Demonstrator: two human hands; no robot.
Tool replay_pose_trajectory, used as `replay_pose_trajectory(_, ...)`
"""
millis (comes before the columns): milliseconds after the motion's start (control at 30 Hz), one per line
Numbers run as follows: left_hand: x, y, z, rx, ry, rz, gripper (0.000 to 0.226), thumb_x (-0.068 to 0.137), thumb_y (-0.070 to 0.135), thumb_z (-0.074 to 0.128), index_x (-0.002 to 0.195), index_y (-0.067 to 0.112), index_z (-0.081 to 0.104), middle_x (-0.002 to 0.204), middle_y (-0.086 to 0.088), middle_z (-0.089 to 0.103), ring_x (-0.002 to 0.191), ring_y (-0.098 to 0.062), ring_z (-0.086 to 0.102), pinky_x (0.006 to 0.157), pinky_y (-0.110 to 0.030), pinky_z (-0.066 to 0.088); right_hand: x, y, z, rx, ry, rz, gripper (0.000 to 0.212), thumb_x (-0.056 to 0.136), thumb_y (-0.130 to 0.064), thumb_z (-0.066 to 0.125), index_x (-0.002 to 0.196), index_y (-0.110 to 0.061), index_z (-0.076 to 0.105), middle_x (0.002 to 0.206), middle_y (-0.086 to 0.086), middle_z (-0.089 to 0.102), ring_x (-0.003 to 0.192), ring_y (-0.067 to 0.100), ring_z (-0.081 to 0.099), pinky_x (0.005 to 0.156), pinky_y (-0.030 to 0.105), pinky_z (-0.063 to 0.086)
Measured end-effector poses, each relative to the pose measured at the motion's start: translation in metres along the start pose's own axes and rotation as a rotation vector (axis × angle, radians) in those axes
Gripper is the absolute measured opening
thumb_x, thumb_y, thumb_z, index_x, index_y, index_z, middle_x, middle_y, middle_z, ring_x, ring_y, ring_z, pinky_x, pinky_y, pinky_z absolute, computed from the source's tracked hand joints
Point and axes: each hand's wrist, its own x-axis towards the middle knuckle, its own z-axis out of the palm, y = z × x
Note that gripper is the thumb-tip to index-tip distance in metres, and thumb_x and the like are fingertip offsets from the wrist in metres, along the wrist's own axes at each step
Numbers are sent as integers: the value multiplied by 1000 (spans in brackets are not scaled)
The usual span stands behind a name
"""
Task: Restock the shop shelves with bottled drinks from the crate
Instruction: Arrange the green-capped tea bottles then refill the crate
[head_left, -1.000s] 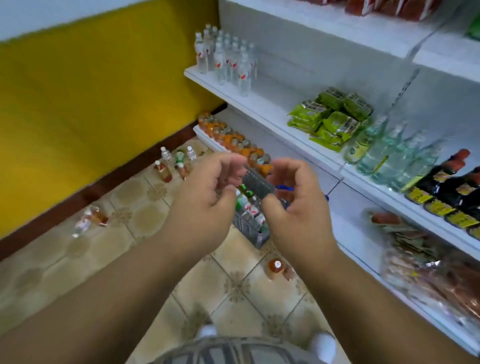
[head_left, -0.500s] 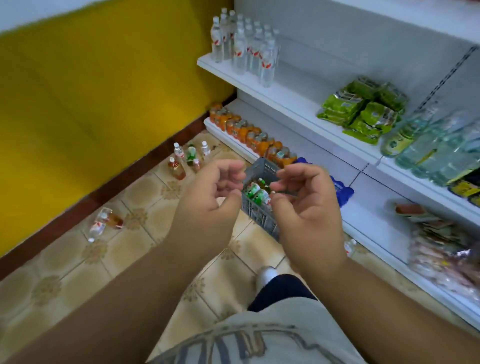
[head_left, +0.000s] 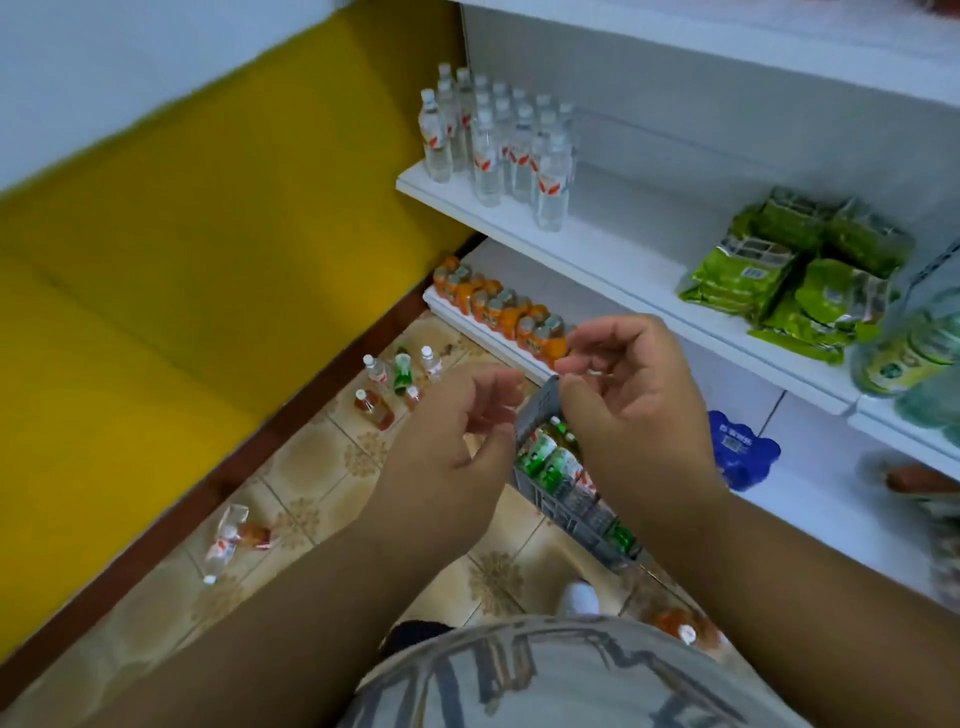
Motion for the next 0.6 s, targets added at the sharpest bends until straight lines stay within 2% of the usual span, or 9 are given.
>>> replay_pose_trajectory(133, 51, -11, -11, -16, -54, -42, 33, 87, 25, 56, 112, 46, 57, 105, 20, 63, 103, -6, 63, 86, -24, 55, 41, 6, 11, -31, 33, 31, 28, 79, -25, 63, 101, -41, 58, 95, -8, 66, 85, 11, 67, 70, 28, 59)
replay_pose_trajectory(200, 76, -22, -18, -24, -86, -52, 35, 87, 26, 56, 113, 49, 56, 106, 20, 62, 103, -6, 63, 85, -27, 56, 57, 13, 20, -41, 53, 35, 28, 80, -25, 66, 103, -38, 58, 97, -5, 65, 88, 13, 67, 76, 30, 58)
replay_pose_trajectory(300, 126, -43, -29, -65, -162, -35, 35, 86, 27, 56, 113, 49, 56, 105, 21, 62, 101, -7, 64, 80, -23, 56, 88, 21, 38, -97, 136, 38, 28, 78, -34, 68, 104, -37, 57, 98, -3, 66, 92, 14, 66, 84, 35, 57)
replay_pose_trajectory(433, 190, -65, -37, -96, -309, 31, 38, 82, 22, 53, 110, 47, 54, 103, 22, 62, 98, -7, 63, 78, -17, 53, 123, 35, 60, -171, 246, 90, 33, 77, -46, 69, 106, -40, 55, 101, -4, 64, 96, 13, 65, 85, 35, 56)
replay_pose_trajectory(533, 244, -86, -49, -102, -458, 73, 40, 82, 19, 51, 111, 46, 52, 101, 21, 62, 97, -5, 63, 82, -17, 51, 141, 51, 89, -186, 377, 174, 34, 78, -44, 73, 106, -41, 54, 102, -2, 63, 94, 16, 65, 84, 41, 58)
replay_pose_trajectory(600, 275, -101, -55, -94, -509, 122, 40, 87, 14, 56, 109, 47, 51, 101, 19, 63, 96, -4, 63, 84, -17, 51, 152, 64, 107, -184, 418, 217, 34, 83, -33, 77, 106, -40, 54, 105, -1, 63, 92, 14, 66, 83, 41, 58)
